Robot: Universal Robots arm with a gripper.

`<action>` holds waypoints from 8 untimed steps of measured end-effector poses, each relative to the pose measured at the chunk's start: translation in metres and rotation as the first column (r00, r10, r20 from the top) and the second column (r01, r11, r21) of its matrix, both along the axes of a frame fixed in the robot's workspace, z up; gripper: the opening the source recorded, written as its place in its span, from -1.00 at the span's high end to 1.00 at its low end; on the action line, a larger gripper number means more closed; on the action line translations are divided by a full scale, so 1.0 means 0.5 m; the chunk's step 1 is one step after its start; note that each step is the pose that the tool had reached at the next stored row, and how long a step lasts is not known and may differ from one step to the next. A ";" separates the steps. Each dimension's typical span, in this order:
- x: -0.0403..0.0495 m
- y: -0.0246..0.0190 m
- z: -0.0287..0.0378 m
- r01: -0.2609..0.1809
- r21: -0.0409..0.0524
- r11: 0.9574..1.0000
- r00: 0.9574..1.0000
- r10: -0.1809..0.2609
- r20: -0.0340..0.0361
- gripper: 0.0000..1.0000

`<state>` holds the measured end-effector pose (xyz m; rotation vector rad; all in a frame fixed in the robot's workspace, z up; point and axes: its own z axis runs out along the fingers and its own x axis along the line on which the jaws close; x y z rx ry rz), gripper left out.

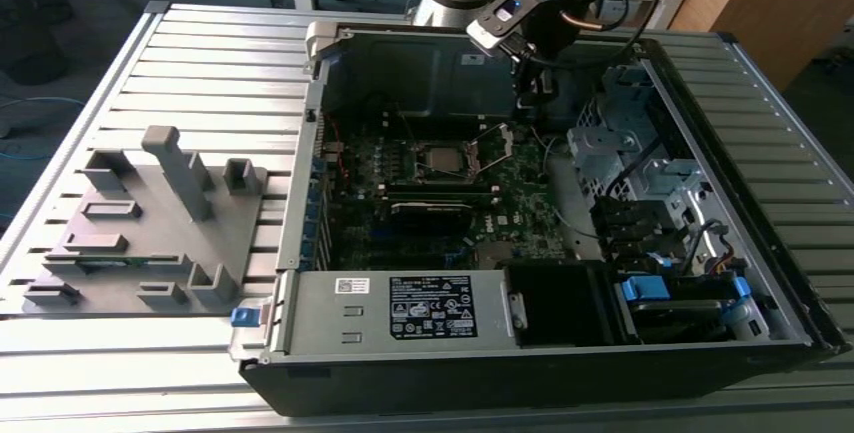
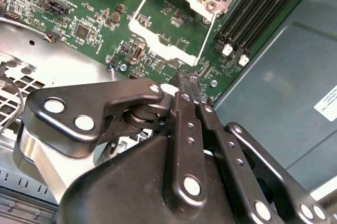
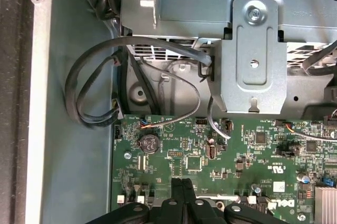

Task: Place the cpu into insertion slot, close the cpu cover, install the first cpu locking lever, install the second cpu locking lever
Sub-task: 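Close the cpu cover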

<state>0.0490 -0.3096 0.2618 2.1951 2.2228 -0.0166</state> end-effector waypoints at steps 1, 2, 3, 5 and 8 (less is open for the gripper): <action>0.000 0.0000 0.000 0.000 0.000 1.000 1.000 0.000 0.000 0.77; 0.000 0.0000 0.000 0.000 0.000 1.000 1.000 0.000 0.000 0.77; 0.000 0.0000 0.000 0.000 0.000 1.000 1.000 0.000 0.000 0.77; 0.000 -0.0001 0.000 0.000 -0.001 1.000 1.000 0.000 0.000 0.77; 0.002 -0.0007 -0.001 0.000 0.000 1.000 1.000 0.000 0.000 0.77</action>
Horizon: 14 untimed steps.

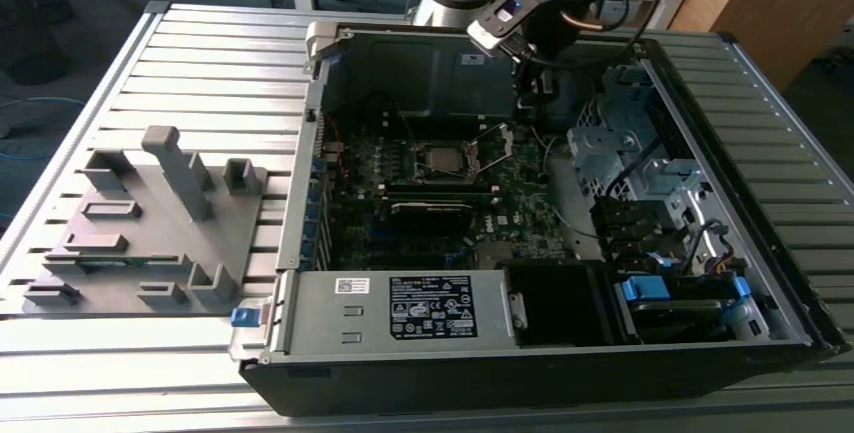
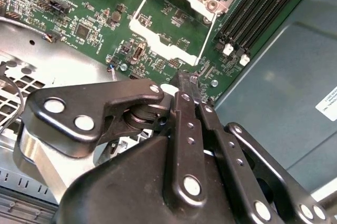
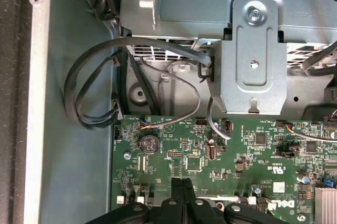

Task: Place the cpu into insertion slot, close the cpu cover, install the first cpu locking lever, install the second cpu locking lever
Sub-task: 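Close the cpu cover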

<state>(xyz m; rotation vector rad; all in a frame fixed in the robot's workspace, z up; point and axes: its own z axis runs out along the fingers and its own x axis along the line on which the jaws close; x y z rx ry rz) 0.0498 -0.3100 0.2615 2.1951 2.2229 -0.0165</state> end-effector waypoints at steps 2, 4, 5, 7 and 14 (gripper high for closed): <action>0.001 -0.0008 0.000 0.000 0.000 1.000 1.000 0.000 0.000 0.77; 0.003 -0.0016 0.000 0.000 0.000 1.000 1.000 0.000 0.000 0.77; 0.003 -0.0021 -0.001 0.000 0.001 1.000 1.000 0.000 0.000 0.77; 0.004 -0.0035 0.000 0.000 0.000 1.000 1.000 0.000 0.000 0.77; 0.004 -0.0142 0.000 0.000 0.001 1.000 1.000 0.000 0.000 0.77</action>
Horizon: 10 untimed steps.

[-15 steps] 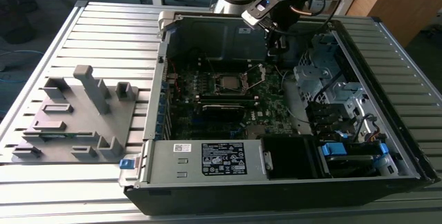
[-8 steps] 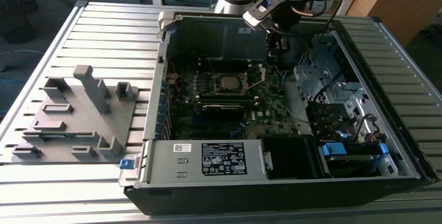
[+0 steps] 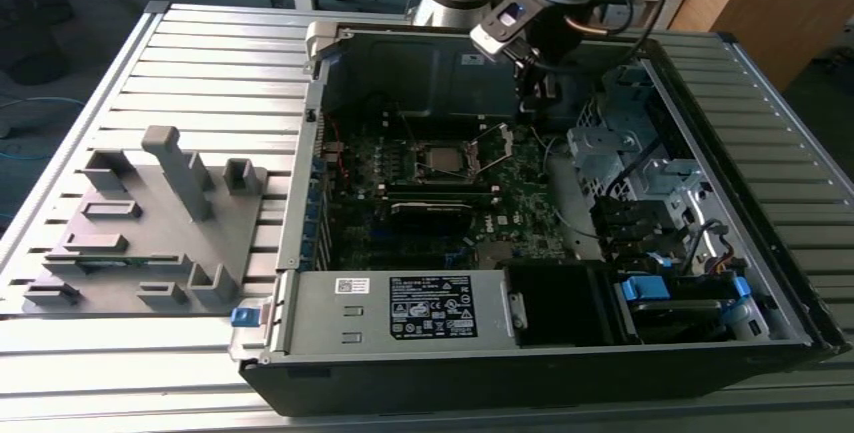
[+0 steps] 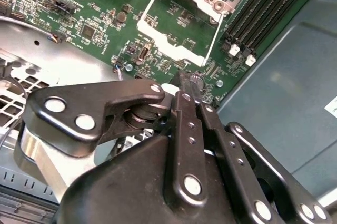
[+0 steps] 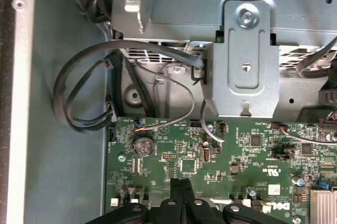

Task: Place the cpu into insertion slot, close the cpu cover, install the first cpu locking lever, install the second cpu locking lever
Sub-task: 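Close the cpu cover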

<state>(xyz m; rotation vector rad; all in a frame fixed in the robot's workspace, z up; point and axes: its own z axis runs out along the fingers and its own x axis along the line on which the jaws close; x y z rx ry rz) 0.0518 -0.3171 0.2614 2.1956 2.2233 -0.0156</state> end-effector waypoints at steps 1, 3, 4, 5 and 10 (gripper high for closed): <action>0.000 -0.0017 0.000 0.000 0.000 1.000 1.000 0.000 0.000 0.77; 0.000 -0.0053 0.000 0.000 0.000 1.000 1.000 0.000 0.000 0.77; 0.000 -0.0074 0.000 0.000 0.000 1.000 1.000 0.000 0.000 0.77; 0.000 -0.0094 0.000 0.000 0.000 1.000 1.000 0.000 0.000 0.77; 0.001 -0.0206 0.000 0.000 0.001 1.000 1.000 0.000 0.000 0.77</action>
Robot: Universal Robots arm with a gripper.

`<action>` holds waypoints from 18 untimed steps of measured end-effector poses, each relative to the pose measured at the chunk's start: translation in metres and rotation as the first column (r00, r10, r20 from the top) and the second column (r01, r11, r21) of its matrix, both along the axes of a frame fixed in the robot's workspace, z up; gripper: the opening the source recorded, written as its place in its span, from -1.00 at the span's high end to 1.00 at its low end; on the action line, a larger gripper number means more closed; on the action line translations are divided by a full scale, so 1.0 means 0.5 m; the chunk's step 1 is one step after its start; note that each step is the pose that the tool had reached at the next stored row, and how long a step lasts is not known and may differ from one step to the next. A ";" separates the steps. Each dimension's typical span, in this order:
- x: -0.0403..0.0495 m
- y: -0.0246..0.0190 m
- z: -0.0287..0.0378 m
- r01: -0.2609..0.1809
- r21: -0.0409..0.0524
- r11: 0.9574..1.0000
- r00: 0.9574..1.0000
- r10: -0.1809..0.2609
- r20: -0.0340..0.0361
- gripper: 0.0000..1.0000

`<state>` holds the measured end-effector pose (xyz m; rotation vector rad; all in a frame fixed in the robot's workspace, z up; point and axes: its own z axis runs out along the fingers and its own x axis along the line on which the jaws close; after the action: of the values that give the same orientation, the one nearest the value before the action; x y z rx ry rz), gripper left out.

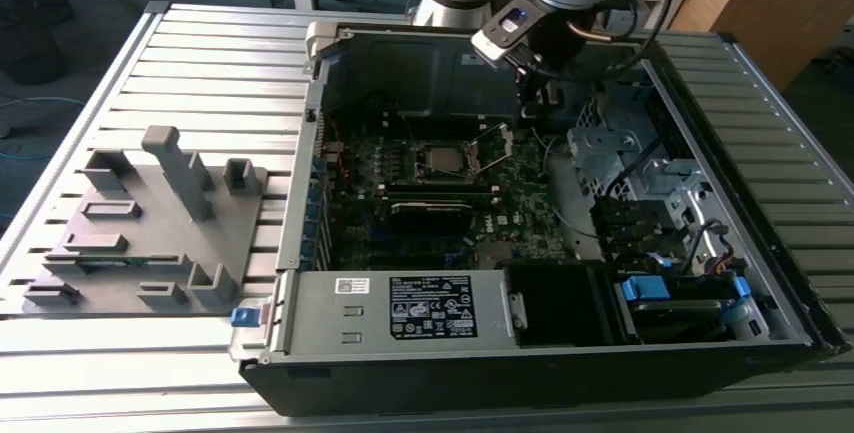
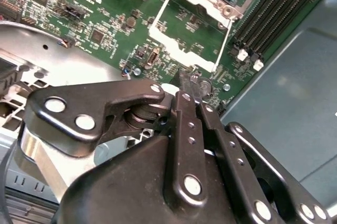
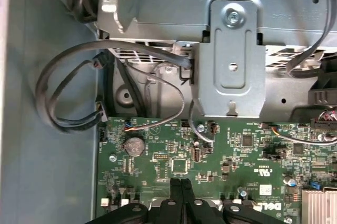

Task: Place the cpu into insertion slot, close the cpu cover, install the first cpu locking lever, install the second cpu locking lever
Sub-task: 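Close the cpu cover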

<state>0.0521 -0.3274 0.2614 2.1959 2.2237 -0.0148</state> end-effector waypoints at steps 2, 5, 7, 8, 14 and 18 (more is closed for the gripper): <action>0.000 -0.0037 0.000 0.000 0.000 1.000 1.000 0.000 0.000 0.77; 0.000 -0.0038 -0.001 0.000 0.000 1.000 1.000 0.000 0.000 0.77; 0.001 -0.0038 -0.004 0.000 0.000 1.000 1.000 0.000 0.000 0.77; 0.001 -0.0038 -0.007 0.000 0.000 1.000 1.000 0.000 0.000 0.77; 0.005 -0.0038 -0.019 0.000 0.000 1.000 1.000 0.000 0.000 0.77; 0.008 -0.0038 -0.023 0.000 0.000 1.000 1.000 0.000 0.000 0.77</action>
<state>0.0563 -0.3293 0.2500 2.1960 2.2237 -0.0146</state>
